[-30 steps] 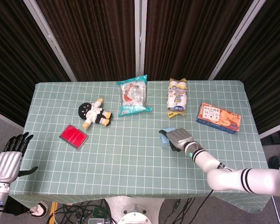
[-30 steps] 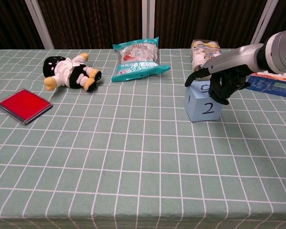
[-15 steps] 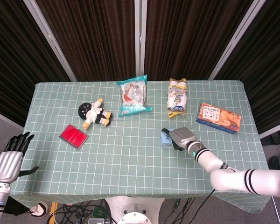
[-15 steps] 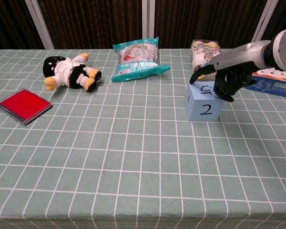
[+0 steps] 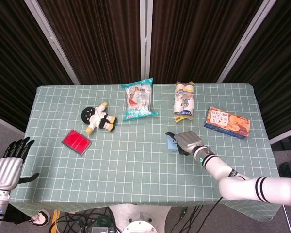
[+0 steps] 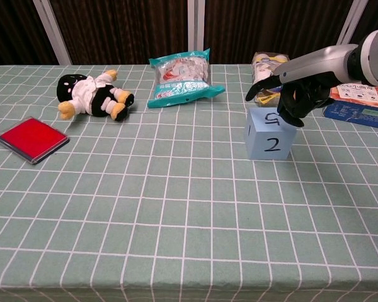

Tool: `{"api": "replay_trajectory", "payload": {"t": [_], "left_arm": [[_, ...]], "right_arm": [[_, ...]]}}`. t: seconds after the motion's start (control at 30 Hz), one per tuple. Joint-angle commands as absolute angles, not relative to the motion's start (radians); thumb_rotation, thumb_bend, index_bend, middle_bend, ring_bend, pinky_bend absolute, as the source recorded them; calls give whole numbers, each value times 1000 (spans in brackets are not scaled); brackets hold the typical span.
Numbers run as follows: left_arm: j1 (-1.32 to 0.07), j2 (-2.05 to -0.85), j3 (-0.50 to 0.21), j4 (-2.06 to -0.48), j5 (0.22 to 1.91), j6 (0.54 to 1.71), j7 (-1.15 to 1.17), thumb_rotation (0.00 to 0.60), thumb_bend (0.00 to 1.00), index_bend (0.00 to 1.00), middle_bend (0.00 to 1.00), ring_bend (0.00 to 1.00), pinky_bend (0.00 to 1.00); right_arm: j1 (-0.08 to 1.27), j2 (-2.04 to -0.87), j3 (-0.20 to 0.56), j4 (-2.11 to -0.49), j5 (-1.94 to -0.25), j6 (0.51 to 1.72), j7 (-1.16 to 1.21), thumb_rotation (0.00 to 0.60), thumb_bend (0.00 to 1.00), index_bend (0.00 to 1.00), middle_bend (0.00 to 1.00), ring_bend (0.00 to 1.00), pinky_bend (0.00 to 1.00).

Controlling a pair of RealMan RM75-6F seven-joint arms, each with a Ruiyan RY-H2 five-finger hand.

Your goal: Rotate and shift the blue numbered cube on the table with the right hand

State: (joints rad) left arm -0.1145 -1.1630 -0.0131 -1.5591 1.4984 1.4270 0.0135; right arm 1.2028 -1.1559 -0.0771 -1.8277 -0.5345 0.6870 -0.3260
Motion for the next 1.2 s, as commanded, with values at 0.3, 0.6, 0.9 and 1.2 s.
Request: {"api": "replay_trajectory", "payload": {"t": [0.3, 0.6, 0.9, 1.2], "left_arm": [[-115, -1162, -19, -1579, 1508, 1444, 36, 600, 0, 43, 0, 0, 5], [-122, -1178, -10, -1615, 1531, 1443, 92, 600, 0, 42, 0, 0, 5], [-105, -1198, -15, -1632, 1569, 1509, 122, 600, 0, 42, 0, 0, 0], [-90, -1181, -22, -1623, 1562, 1537, 106, 600, 0, 41, 0, 0, 0]], "right_arm": [[794, -1165, -133, -1870, -1064, 1433, -321, 600, 1000, 93, 955, 855, 830], [495, -1151, -241, -1655, -1263, 1628, -189, 600, 0, 0, 0, 0, 0], [338, -1148, -250, -1599, -1370, 1657, -40, 600, 0, 0, 0, 0, 0], [253, -1184, -235, -1574, -1449, 1636, -45, 600, 0, 0, 0, 0, 0]]}}
